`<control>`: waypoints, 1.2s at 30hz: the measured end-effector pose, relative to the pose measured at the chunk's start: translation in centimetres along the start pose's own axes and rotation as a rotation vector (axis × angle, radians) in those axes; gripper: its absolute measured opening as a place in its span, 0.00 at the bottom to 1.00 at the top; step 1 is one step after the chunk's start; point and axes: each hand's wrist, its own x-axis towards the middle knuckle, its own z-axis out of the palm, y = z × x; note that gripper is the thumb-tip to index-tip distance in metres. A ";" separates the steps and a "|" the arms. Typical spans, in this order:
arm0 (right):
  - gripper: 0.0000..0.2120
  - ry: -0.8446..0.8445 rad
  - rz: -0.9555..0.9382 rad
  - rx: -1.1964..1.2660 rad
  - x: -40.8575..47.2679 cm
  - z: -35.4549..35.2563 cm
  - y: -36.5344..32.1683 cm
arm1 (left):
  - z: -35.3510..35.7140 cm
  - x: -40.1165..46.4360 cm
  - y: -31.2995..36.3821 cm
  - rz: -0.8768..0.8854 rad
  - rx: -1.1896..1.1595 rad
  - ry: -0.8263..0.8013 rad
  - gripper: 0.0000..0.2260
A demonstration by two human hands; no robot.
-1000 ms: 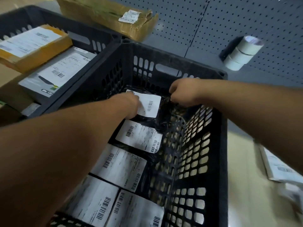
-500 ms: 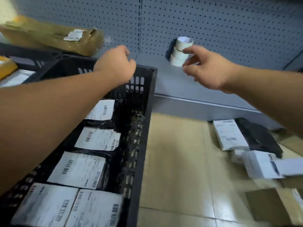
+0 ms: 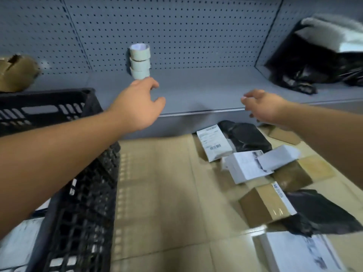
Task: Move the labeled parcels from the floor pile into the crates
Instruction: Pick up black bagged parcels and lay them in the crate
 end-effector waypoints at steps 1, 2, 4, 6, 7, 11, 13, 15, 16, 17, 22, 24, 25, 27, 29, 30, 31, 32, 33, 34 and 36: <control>0.25 -0.012 0.030 0.004 0.1 -0.4 1.6 | 1.1 0.0 0.9 0.014 -0.001 -0.022 0.22; 0.25 -0.026 0.062 -0.003 0.0 -0.9 3.2 | 2.2 -0.1 1.8 0.022 -0.007 -0.044 0.22; 0.25 -0.050 0.134 -0.021 -0.4 -1.9 6.1 | 4.4 -0.3 3.7 0.021 -0.036 -0.101 0.21; 0.26 -0.077 0.231 -0.001 -0.8 -3.0 8.6 | 6.7 -1.0 5.4 0.017 -0.054 -0.177 0.22; 0.27 -0.090 0.274 0.005 -0.9 -3.6 9.8 | 7.8 -1.5 6.2 0.028 -0.048 -0.215 0.22; 0.29 -0.135 0.382 -0.006 -1.2 -5.2 14.1 | 11.8 -2.9 9.3 0.066 -0.035 -0.341 0.22; 0.29 -0.148 0.399 -0.010 -1.1 -5.6 15.6 | 13.5 -2.9 10.8 0.044 -0.039 -0.378 0.21; 0.27 -0.154 0.402 -0.007 -1.0 -5.8 16.9 | 15.1 -2.6 12.3 0.013 -0.053 -0.408 0.22; 0.26 -0.161 0.403 -0.018 -0.8 -5.9 17.6 | 15.9 -2.5 13.1 0.005 -0.063 -0.421 0.22; 0.25 -0.172 0.406 -0.036 -0.7 -6.0 18.3 | 16.7 -2.4 13.9 0.002 -0.075 -0.435 0.22; 0.09 -0.222 0.521 -0.141 -1.0 -7.3 24.0 | 20.9 -3.2 19.1 0.061 -0.142 -0.538 0.20; 0.06 -0.267 0.578 -0.187 -1.8 -7.8 26.1 | 22.5 -3.9 21.6 0.130 -0.120 -0.588 0.19; 0.07 -0.301 0.602 -0.213 -2.3 -8.0 27.0 | 23.3 -4.3 22.8 0.172 -0.102 -0.610 0.19; 0.10 -0.371 0.637 -0.259 -3.2 -8.0 28.6 | 24.6 -5.2 25.1 0.260 -0.042 -0.665 0.17; 0.11 -0.436 0.660 -0.294 -4.0 -7.5 30.1 | 25.8 -6.2 27.0 0.327 0.079 -0.784 0.17; 0.11 -0.471 0.669 -0.314 -4.3 -7.1 30.8 | 26.3 -6.6 27.7 0.360 0.158 -0.860 0.18; 0.12 -0.506 0.676 -0.333 -4.6 -6.6 31.4 | 26.8 -7.1 28.3 0.398 0.233 -0.930 0.17; 0.13 -0.541 0.679 -0.349 -5.0 -6.2 31.9 | 27.3 -7.5 28.8 0.436 0.298 -0.983 0.16; 0.13 -0.571 0.682 -0.362 -5.2 -5.7 32.3 | 27.8 -8.0 29.1 0.471 0.351 -1.017 0.14; 0.14 -0.596 0.682 -0.370 -5.5 -5.3 32.6 | 28.3 -8.5 29.4 0.500 0.397 -1.038 0.13; 0.14 -0.624 0.671 -0.367 -5.8 -4.3 33.3 | 29.2 -9.5 29.8 0.543 0.498 -1.070 0.16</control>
